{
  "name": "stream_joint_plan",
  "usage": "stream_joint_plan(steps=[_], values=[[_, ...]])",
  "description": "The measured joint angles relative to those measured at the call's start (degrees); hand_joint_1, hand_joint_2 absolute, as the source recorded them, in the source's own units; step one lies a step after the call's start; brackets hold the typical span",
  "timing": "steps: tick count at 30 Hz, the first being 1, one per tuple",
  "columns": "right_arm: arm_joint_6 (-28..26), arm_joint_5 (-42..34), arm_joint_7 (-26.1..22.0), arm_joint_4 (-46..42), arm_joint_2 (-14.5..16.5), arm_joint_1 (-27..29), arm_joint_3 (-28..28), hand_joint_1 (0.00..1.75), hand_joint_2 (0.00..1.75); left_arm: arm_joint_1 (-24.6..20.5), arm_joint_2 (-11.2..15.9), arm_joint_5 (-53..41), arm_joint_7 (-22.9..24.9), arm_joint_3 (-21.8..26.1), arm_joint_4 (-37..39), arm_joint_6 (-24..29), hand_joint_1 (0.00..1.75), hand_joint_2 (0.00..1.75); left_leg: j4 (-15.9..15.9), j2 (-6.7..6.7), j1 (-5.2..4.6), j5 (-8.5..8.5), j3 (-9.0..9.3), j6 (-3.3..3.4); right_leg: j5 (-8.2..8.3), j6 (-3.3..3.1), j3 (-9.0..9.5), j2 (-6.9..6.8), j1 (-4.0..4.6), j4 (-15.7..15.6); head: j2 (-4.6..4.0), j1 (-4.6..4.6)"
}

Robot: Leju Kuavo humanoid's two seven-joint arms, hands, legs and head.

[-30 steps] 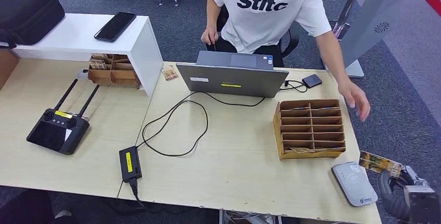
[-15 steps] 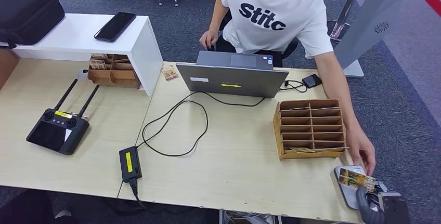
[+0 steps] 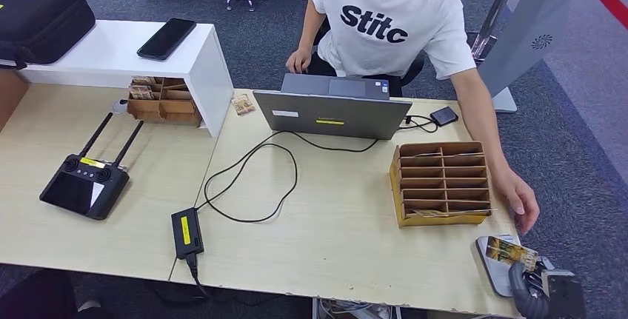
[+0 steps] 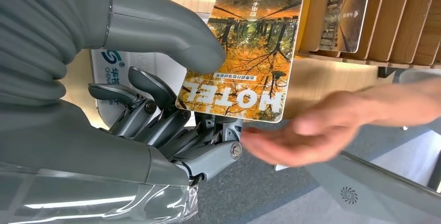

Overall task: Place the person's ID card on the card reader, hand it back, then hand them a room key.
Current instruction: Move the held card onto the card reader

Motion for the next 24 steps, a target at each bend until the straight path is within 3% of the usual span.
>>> stream_joint_plan(steps=[9, 24], values=[[1.91, -0.49, -1.02, -2.64, 0.52, 0.70, -3.31, 1.75, 1.75, 0.04, 0.03, 0.35, 0.00, 0.00, 0.00, -0.24, 0.00, 1.75, 0.01, -0.04, -0.03, -0.01, -0.05, 0.03, 0.02, 0.03, 0.06, -0.04, -0.02, 0.00, 0.00, 0.01], [5.13, -5.35, -1.72, -24.89, 3.32, 5.71, -8.50, 1.75, 1.75, 0.22, 0.07, 1.33, -0.56, 0.00, 0.00, -0.55, 0.00, 1.75, -0.02, -0.01, -0.06, -0.02, -0.16, 0.01, -0.03, -0.03, -0.11, -0.02, 0.00, 0.02, 0.00, -0.01]])
